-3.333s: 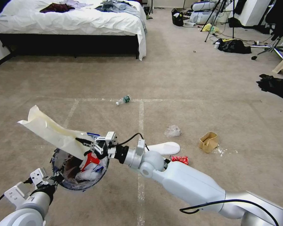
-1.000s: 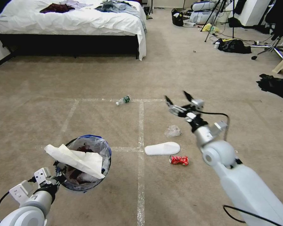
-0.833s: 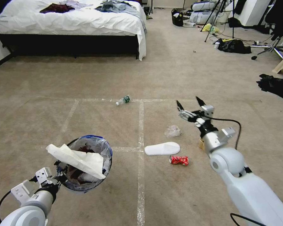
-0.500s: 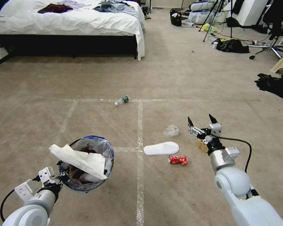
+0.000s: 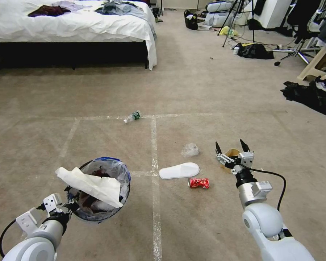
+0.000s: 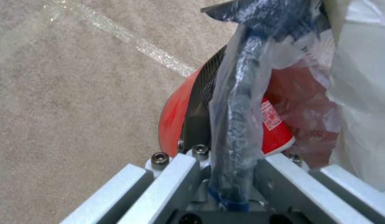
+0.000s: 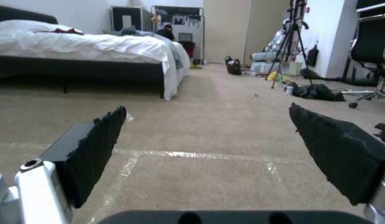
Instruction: Pick up the trash bin and place the garbage on the floor into it.
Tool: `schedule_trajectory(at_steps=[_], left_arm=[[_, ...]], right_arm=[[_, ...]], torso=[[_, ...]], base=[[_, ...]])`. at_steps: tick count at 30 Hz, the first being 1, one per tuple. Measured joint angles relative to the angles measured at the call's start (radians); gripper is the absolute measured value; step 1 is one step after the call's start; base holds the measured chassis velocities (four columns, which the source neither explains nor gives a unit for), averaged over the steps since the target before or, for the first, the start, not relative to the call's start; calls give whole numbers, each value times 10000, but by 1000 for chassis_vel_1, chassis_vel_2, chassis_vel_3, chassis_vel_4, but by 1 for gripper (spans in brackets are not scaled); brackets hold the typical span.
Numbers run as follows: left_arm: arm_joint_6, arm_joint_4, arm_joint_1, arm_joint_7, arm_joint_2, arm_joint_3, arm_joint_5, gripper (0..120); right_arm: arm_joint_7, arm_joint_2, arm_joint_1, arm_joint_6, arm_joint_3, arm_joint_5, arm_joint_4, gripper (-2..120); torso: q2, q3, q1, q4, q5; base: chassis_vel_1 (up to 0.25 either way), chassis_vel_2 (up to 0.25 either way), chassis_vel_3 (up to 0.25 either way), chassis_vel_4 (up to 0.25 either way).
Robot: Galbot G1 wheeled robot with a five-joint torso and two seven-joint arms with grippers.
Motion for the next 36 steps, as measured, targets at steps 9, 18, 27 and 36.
schedule_trajectory(at_steps=[9, 18, 27, 36], left_arm=[[-20, -56, 100, 27, -25, -46, 6, 0], [-34, -44, 114, 64, -48, -35, 64, 0], [-46, -11, 111, 69, -63, -26, 84, 0], [-51, 16, 47, 1, -44, -60, 34, 0]], right_arm=[[-54, 140, -35, 51, -96, -36, -33, 100], [-59, 162, -95, 70, -80, -69, -53, 100], [-93, 169, -110, 108, -62, -70, -101, 100], [-218, 262, -117, -1, -34, -113, -187, 100]], torso=[[0, 0, 0, 0, 1], [0, 0, 0, -2, 1], [0, 0, 0, 0, 1], [0, 0, 0, 0, 1]], base=[[0, 0, 0, 0], [0, 0, 0, 0], [0, 0, 0, 0], [0, 0, 0, 0]])
